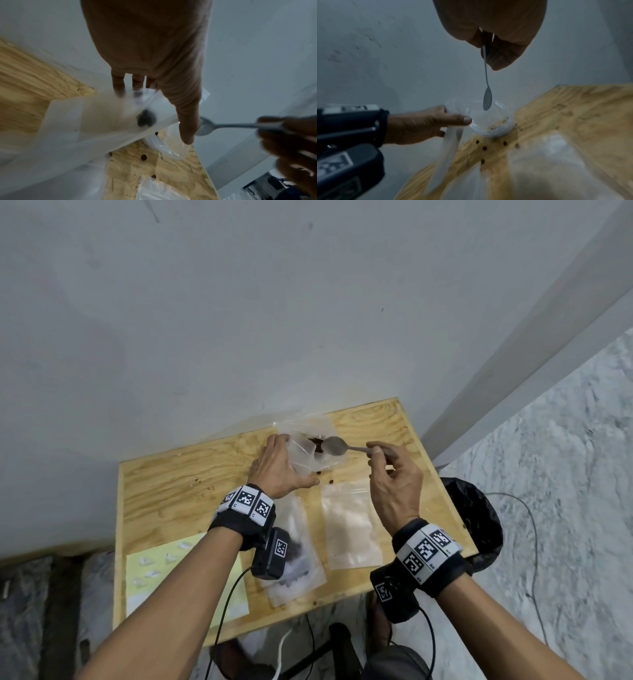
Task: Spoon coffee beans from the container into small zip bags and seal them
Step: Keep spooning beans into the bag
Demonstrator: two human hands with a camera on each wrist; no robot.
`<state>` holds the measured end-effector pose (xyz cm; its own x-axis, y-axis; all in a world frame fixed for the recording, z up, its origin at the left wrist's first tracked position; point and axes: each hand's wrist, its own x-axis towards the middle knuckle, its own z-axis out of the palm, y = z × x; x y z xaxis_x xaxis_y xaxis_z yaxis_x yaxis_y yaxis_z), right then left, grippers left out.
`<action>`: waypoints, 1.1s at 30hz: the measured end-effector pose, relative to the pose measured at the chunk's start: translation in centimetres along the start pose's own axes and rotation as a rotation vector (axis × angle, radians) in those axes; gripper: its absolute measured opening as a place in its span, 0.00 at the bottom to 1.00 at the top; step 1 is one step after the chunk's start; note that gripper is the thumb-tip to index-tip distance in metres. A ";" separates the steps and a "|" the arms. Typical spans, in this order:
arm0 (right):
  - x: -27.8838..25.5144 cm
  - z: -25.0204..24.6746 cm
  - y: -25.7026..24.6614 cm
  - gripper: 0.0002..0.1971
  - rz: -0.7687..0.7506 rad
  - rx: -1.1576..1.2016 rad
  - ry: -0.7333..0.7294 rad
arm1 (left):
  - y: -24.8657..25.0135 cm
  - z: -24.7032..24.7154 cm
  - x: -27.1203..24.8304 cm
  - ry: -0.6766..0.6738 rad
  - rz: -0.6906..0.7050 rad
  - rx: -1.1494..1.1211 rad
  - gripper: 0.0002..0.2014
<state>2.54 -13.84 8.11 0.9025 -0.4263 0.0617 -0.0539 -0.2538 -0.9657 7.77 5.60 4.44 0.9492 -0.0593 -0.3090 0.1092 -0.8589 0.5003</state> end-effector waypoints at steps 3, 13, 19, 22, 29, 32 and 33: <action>0.2 1.4 1.9 0.08 0.093 -0.040 -0.027 | 0.3 0.2 -0.3 0.011 0.025 -0.022 0.56; 3.0 7.3 6.2 0.12 0.468 -0.062 0.028 | 2.0 1.2 -0.9 -0.047 0.139 0.069 0.54; 4.0 6.1 5.3 0.12 0.729 0.253 0.111 | 1.6 0.8 -0.5 -0.032 0.102 0.099 0.56; 4.2 4.3 4.2 0.11 0.683 0.289 0.091 | 0.9 0.3 -0.2 -0.023 0.060 0.109 0.56; 3.9 -0.2 1.1 0.10 0.564 0.354 0.040 | 0.2 -0.1 0.3 -0.028 0.034 0.136 0.56; 3.6 -1.1 -0.3 0.11 0.487 0.345 -0.002 | 0.4 0.0 0.5 -0.022 0.044 0.147 0.55; 3.4 -1.1 -0.7 0.11 0.453 0.330 -0.021 | 0.5 0.0 0.5 -0.020 0.048 0.147 0.54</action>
<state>5.22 -16.07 9.31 0.8287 -0.4115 -0.3794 -0.3045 0.2373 -0.9225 8.31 5.11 4.53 0.9461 -0.1112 -0.3042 0.0178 -0.9198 0.3919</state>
